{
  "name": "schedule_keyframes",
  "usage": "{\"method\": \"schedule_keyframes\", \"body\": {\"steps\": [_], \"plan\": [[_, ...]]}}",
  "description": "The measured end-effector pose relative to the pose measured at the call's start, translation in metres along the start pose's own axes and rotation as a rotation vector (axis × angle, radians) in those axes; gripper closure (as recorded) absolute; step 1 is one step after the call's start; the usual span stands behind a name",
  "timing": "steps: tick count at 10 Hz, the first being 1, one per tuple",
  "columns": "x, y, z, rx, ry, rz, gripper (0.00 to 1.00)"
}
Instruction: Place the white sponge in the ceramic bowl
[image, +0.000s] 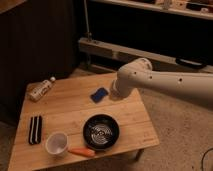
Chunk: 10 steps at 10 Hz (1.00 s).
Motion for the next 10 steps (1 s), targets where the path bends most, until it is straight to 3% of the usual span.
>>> {"method": "schedule_keyframes", "body": {"steps": [2, 5, 6, 7, 10], "plan": [[-0.018, 0.028, 0.022, 0.028, -0.012, 0.053, 0.59], [-0.034, 0.036, 0.052, 0.112, -0.006, 0.076, 0.27], [-0.038, 0.039, 0.063, 0.138, 0.002, 0.074, 0.21], [-0.044, 0.033, 0.074, 0.168, 0.012, 0.077, 0.2], [-0.046, 0.033, 0.1, 0.188, 0.041, 0.079, 0.2]]}}
